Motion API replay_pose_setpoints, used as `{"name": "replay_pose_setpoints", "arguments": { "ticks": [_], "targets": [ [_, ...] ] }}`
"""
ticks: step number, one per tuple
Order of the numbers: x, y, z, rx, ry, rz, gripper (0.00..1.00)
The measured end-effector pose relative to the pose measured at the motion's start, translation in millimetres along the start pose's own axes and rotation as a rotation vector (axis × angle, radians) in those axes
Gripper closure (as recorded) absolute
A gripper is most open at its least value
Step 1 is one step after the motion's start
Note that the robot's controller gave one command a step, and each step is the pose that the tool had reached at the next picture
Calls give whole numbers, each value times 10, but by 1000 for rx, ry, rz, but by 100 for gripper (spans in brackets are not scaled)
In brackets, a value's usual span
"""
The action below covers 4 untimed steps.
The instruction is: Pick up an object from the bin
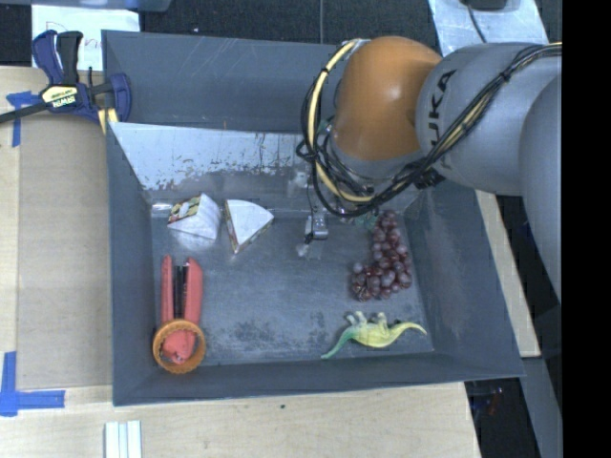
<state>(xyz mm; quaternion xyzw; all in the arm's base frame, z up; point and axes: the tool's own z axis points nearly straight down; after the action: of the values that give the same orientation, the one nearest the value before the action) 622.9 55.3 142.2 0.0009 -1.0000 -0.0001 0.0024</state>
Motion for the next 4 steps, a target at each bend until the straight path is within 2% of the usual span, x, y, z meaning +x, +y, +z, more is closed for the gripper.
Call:
{"name": "replay_pose_setpoints", "arguments": {
  "ticks": [1,2,3,4],
  "targets": [
    [-16,-3,-53,0,-8,1,0],
    [-12,806,285,-1,-7,7,0],
    [-50,1337,248,0,-14,109,0],
    [30,1549,338,-2,-10,475,0]
  ]
}}
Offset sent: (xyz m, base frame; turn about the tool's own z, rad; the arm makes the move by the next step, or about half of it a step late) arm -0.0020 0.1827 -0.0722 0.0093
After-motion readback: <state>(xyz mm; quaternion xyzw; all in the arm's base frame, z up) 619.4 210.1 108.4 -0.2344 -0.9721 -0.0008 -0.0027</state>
